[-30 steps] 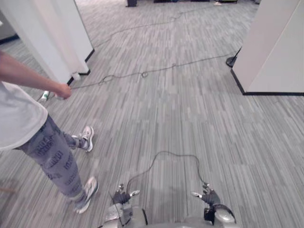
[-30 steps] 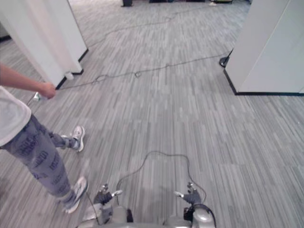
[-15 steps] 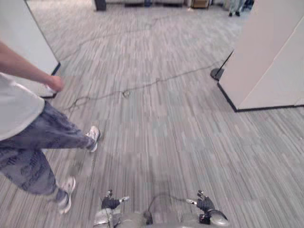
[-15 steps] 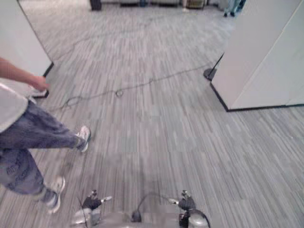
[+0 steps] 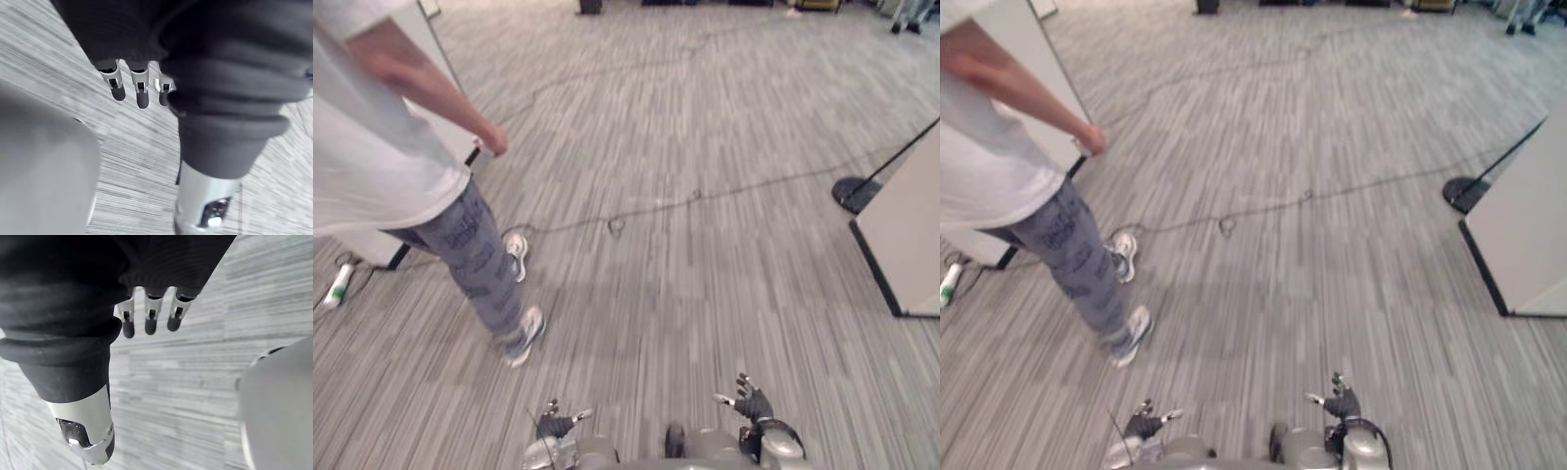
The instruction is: Organize washtable
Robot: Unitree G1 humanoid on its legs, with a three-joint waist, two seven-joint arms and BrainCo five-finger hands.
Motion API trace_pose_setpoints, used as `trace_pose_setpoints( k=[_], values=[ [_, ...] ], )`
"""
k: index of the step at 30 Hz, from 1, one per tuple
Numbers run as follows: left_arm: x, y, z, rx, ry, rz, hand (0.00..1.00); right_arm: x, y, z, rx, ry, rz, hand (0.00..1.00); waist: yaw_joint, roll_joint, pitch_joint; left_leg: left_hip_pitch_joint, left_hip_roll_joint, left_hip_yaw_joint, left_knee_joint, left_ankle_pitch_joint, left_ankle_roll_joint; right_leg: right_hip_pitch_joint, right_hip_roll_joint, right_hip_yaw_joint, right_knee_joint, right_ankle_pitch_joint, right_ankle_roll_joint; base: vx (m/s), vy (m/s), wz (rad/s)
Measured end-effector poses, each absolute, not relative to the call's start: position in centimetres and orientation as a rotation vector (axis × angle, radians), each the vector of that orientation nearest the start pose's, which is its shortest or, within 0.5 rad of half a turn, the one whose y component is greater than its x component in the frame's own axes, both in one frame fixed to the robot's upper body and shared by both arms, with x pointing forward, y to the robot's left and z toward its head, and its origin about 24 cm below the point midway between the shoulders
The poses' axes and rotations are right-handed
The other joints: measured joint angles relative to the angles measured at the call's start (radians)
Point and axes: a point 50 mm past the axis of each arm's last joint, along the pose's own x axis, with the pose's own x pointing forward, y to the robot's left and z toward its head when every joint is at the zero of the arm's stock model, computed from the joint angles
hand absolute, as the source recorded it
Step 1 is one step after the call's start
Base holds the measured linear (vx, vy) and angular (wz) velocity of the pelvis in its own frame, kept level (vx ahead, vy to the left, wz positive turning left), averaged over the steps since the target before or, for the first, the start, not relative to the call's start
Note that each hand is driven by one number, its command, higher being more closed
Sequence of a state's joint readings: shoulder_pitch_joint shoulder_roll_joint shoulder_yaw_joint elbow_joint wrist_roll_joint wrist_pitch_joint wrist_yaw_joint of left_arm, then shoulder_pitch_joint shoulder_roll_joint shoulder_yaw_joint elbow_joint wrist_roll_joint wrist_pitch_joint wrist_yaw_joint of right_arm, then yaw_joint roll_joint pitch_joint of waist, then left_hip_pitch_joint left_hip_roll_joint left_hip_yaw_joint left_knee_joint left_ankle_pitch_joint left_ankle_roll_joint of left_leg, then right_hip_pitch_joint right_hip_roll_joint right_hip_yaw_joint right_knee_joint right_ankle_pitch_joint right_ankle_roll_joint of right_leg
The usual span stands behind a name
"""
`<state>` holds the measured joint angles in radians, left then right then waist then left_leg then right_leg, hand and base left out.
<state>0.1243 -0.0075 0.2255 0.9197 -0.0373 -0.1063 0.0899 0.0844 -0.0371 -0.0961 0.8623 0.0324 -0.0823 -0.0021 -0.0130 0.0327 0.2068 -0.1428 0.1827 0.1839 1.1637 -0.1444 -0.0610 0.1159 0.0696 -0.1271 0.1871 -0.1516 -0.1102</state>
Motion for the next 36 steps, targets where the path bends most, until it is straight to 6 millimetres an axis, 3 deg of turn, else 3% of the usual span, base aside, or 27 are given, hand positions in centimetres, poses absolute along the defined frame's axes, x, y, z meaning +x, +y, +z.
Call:
trace_pose_setpoints(
  k=[2,4,5,7,8,9,10,11,12,13,14,15,16,17,18,20,22,24,26,27,28,29,30,31,32,35,36],
  values=[
    [11.5,19.2,-14.5,-0.100,0.876,0.360,0.00,13.6,-17.2,-14.5,0.043,0.904,-0.115,0.00,0.030,-0.011,0.000,-0.130,-0.031,0.070,-0.291,-0.070,0.022,0.120,-0.028,0.077,-0.075,-0.018,0.021,0.83,0.097,-1.03],
    [11.8,19.0,-14.3,-0.108,0.856,0.355,0.00,13.8,-16.9,-14.5,0.051,0.910,-0.111,0.00,0.035,-0.011,0.001,-0.181,-0.081,0.062,-0.574,-0.050,0.008,0.183,-0.057,0.112,-0.122,-0.045,0.040,0.68,0.208,-0.88],
    [11.8,18.7,-14.3,-0.112,0.856,0.351,0.00,13.7,-17.0,-14.6,0.043,0.913,-0.113,0.00,0.035,0.003,0.000,-0.196,-0.100,0.032,-0.814,-0.003,-0.028,0.232,-0.068,0.141,-0.157,-0.055,0.043,0.53,0.243,-0.72],
    [11.8,18.2,-14.4,-0.117,0.861,0.333,0.00,13.2,-17.7,-14.8,0.024,0.932,-0.120,0.00,0.042,0.048,-0.002,-0.232,-0.071,-0.039,-0.933,0.004,-0.035,0.297,-0.040,0.197,-0.181,-0.073,0.025,0.76,0.482,-0.93],
    [11.9,18.3,-14.4,-0.120,0.858,0.332,0.00,12.8,-17.5,-15.0,0.028,0.950,-0.124,0.00,0.053,0.029,-0.011,-0.208,-0.092,-0.050,-0.903,0.158,0.025,0.332,-0.060,0.223,-0.134,-0.105,0.025,0.85,0.605,-0.75],
    [11.9,18.6,-14.4,-0.112,0.861,0.334,0.00,12.5,-17.3,-15.2,0.035,0.962,-0.123,0.00,0.049,0.000,-0.022,-0.191,-0.118,-0.045,-0.906,0.192,0.057,0.326,-0.085,0.228,-0.088,-0.110,0.032,0.86,0.617,-0.36],
    [11.7,19.3,-14.5,-0.089,0.871,0.334,0.00,11.6,-17.2,-15.5,0.037,0.984,-0.129,0.00,0.046,-0.048,-0.053,-0.172,-0.160,-0.032,-0.901,0.206,0.079,0.258,-0.128,0.237,0.085,-0.117,0.047,0.54,0.386,0.00],
    [11.7,20.1,-14.4,-0.061,0.873,0.336,0.00,10.8,-16.8,-15.7,0.045,1.007,-0.129,0.00,0.039,-0.096,-0.063,-0.144,-0.206,-0.029,-0.883,0.188,0.105,0.166,-0.155,0.250,0.336,-0.087,0.115,0.67,0.428,0.09],
    [11.8,20.7,-14.3,-0.046,0.872,0.342,0.00,11.0,-16.7,-15.7,0.068,0.998,-0.146,0.00,0.030,-0.122,-0.055,-0.118,-0.235,-0.025,-0.872,0.163,0.139,0.119,-0.170,0.271,0.467,-0.031,0.182,0.66,0.364,0.23],
    [12.1,21.4,-14.2,-0.020,0.880,0.340,0.00,11.3,-16.2,-15.6,0.078,0.994,-0.140,0.00,0.014,-0.149,-0.027,-0.046,-0.280,-0.027,-0.868,0.107,0.162,0.047,-0.185,0.301,0.698,0.120,0.284,0.76,0.409,0.19],
    [12.0,21.3,-14.5,-0.018,0.914,0.334,0.00,11.8,-16.2,-15.5,0.075,0.981,-0.130,0.00,0.005,-0.148,-0.011,0.039,-0.304,-0.034,-0.878,0.056,0.172,-0.031,-0.209,0.263,0.866,0.096,0.244,0.61,0.328,0.11],
    [11.8,21.0,-14.7,-0.024,0.928,0.330,0.00,12.0,-16.2,-15.4,0.076,0.973,-0.128,0.00,0.001,-0.140,-0.006,0.091,-0.306,-0.034,-0.894,0.034,0.179,-0.067,-0.219,0.228,0.914,0.066,0.196,0.58,0.324,-0.08],
    [11.6,20.3,-14.9,-0.018,0.944,0.304,0.00,12.1,-17.0,-15.2,0.047,0.954,-0.122,0.00,0.000,-0.111,-0.001,0.185,-0.304,-0.043,-0.942,0.008,0.191,-0.141,-0.214,0.162,0.943,0.001,0.146,0.57,0.314,-0.07],
    [11.2,19.7,-15.2,0.001,0.966,0.263,0.00,12.5,-17.4,-14.9,0.031,0.928,-0.116,0.00,-0.005,-0.083,-0.001,0.268,-0.290,-0.050,-0.989,-0.013,0.203,-0.204,-0.195,0.103,0.896,-0.076,0.126,0.58,0.298,-0.01],
    [11.1,19.5,-15.2,0.006,0.973,0.249,0.00,12.6,-17.4,-14.8,0.029,0.917,-0.116,0.00,-0.010,-0.076,-0.001,0.299,-0.285,-0.056,-1.000,-0.023,0.207,-0.241,-0.181,0.078,0.856,-0.102,0.122,0.59,0.239,0.20],
    [11.4,19.2,-15.2,0.003,0.969,0.239,0.00,13.5,-17.6,-14.2,0.030,0.866,-0.118,0.00,-0.032,-0.072,0.002,0.391,-0.277,-0.101,-1.055,-0.055,0.208,-0.377,-0.138,-0.016,0.603,-0.131,0.130,0.66,0.171,0.47],
    [11.8,18.9,-15.1,-0.003,0.960,0.232,0.00,13.7,-17.6,-14.0,0.036,0.851,-0.123,0.00,-0.041,-0.072,0.004,0.444,-0.272,-0.137,-1.096,-0.067,0.191,-0.417,-0.123,-0.075,0.351,-0.074,0.120,0.68,0.119,0.65],
    [11.9,18.7,-15.1,-0.002,0.958,0.227,0.00,13.9,-17.4,-13.9,0.046,0.844,-0.126,0.00,-0.041,-0.085,0.003,0.512,-0.274,-0.175,-1.093,-0.106,0.125,-0.426,-0.098,-0.092,0.079,0.084,0.094,0.88,0.087,0.87],
    [11.3,18.2,-15.3,-0.031,0.971,0.240,0.00,13.6,-17.4,-13.9,0.053,0.850,-0.139,0.00,-0.048,-0.079,-0.023,0.537,-0.250,-0.220,-0.981,-0.127,0.093,-0.416,-0.099,-0.068,0.160,0.212,0.005,0.89,0.035,0.90],
    [11.3,17.8,-15.4,-0.043,0.971,0.239,0.00,13.7,-17.6,-13.8,0.044,0.839,-0.140,0.00,-0.050,-0.063,-0.030,0.517,-0.235,-0.217,-0.912,-0.125,0.090,-0.406,-0.094,-0.086,0.180,0.183,0.004,0.80,0.013,0.65],
    [11.4,17.6,-15.3,-0.065,0.966,0.250,0.00,14.0,-17.8,-13.4,0.036,0.815,-0.141,0.00,-0.057,-0.038,-0.023,0.450,-0.222,-0.193,-0.738,-0.107,0.061,-0.377,-0.080,-0.101,0.187,0.140,0.002,0.91,0.003,0.23],
    [11.3,17.6,-15.3,-0.117,0.961,0.308,0.00,14.4,-18.2,-13.0,0.021,0.786,-0.140,0.00,-0.056,0.000,-0.017,0.287,-0.147,-0.127,-0.373,0.049,-0.062,-0.304,-0.043,-0.103,0.156,0.096,-0.011,0.61,0.002,0.10],
    [11.2,17.5,-15.4,-0.128,0.961,0.320,0.00,14.4,-18.2,-12.9,0.018,0.783,-0.138,0.00,-0.054,0.006,-0.017,0.253,-0.129,-0.115,-0.306,0.096,-0.088,-0.285,-0.033,-0.100,0.149,0.087,-0.014,0.88,0.008,-0.32],
    [11.1,17.8,-15.3,-0.138,0.951,0.342,0.00,14.6,-18.0,-12.8,0.018,0.780,-0.132,0.00,-0.048,0.020,-0.007,0.159,-0.044,-0.058,-0.078,0.084,-0.065,-0.201,0.007,-0.080,0.115,0.059,-0.029,0.69,0.015,-0.56],
    [11.3,18.6,-15.0,-0.121,0.937,0.355,0.00,14.6,-17.3,-13.0,0.043,0.788,-0.130,0.00,-0.031,-0.002,0.007,0.099,0.003,-0.015,0.031,0.051,-0.013,-0.098,0.019,-0.053,0.071,0.034,-0.035,0.81,0.009,-0.65],
    [11.5,19.8,-14.6,-0.090,0.901,0.367,0.00,13.9,-15.6,-13.4,0.072,0.816,-0.107,0.00,0.000,-0.055,-0.001,-0.074,0.043,0.079,-0.115,-0.017,0.014,0.078,0.004,0.026,-0.063,0.018,-0.023,0.56,-0.001,-0.67],
    [11.7,19.7,-14.5,-0.092,0.892,0.366,0.00,14.0,-15.5,-13.5,0.073,0.822,-0.105,0.00,0.001,-0.052,0.002,-0.094,0.034,0.081,-0.203,-0.031,0.014,0.105,-0.001,0.038,-0.076,0.012,-0.014,0.54,0.095,-0.66]
  ],
)
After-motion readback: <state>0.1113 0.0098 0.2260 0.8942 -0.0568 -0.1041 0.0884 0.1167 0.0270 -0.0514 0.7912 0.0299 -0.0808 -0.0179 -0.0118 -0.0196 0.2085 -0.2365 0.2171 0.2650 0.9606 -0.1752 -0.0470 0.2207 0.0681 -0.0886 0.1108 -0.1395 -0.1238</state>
